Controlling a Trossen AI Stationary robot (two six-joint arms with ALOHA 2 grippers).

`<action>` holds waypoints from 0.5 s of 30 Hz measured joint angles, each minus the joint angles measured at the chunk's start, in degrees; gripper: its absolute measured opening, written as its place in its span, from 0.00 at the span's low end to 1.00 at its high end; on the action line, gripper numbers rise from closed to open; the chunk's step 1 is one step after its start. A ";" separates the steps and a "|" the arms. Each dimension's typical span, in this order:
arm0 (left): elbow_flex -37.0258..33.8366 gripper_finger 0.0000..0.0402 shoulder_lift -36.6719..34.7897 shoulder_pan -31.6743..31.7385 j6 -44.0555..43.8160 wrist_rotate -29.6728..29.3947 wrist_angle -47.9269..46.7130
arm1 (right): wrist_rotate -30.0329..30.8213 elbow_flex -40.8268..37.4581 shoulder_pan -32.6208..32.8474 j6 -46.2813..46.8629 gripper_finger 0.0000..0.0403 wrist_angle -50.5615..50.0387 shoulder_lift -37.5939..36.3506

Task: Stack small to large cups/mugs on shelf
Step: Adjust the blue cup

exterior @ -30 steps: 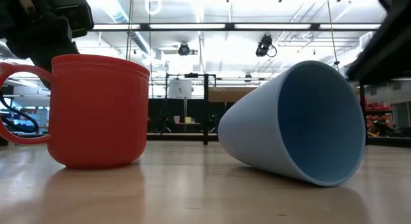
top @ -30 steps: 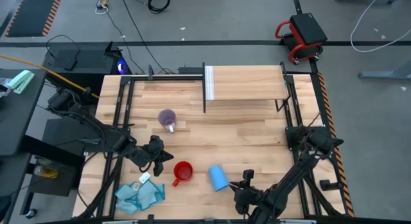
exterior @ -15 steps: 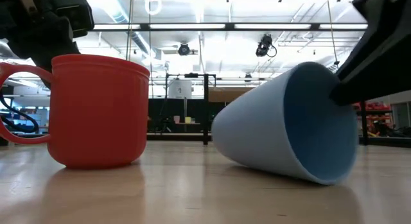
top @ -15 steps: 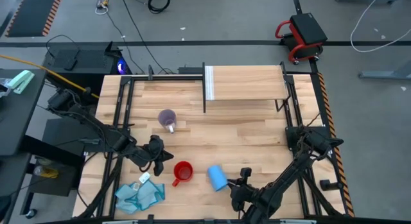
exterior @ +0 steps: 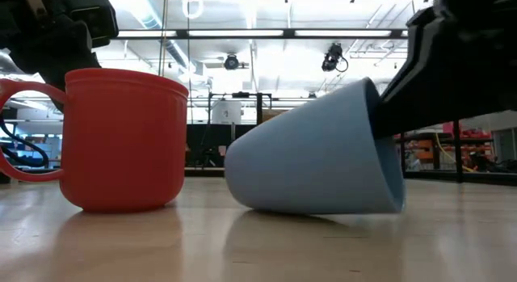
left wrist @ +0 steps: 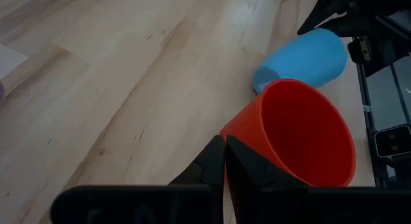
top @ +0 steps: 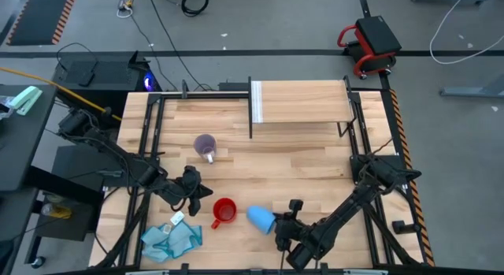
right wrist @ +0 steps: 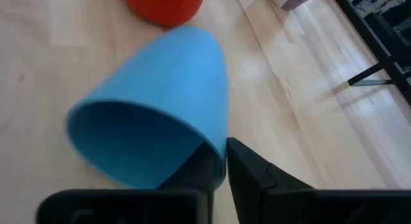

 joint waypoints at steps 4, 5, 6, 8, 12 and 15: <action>0.00 0.06 0.00 0.00 -0.01 0.00 0.00 | -0.06 0.00 -0.98 -1.55 0.02 -0.03 -0.58; 0.00 0.06 0.00 0.00 -0.01 0.00 0.00 | 0.16 0.00 -1.20 -1.91 0.02 -0.07 -0.95; 0.00 0.06 0.00 0.00 -0.01 0.00 0.02 | 0.10 0.00 -1.41 -1.95 0.03 -0.05 -1.35; 0.00 0.06 0.00 0.00 -0.01 -0.02 0.02 | -0.08 0.00 -1.86 -3.00 0.03 -0.03 -2.51; 0.00 0.05 -0.02 0.00 -0.01 -0.02 0.02 | -1.02 0.00 -2.10 -5.61 0.02 -0.07 -5.70; 0.00 0.04 -0.02 0.00 -0.01 -0.02 0.02 | -3.59 0.00 -2.71 -6.47 0.02 -0.59 -9.01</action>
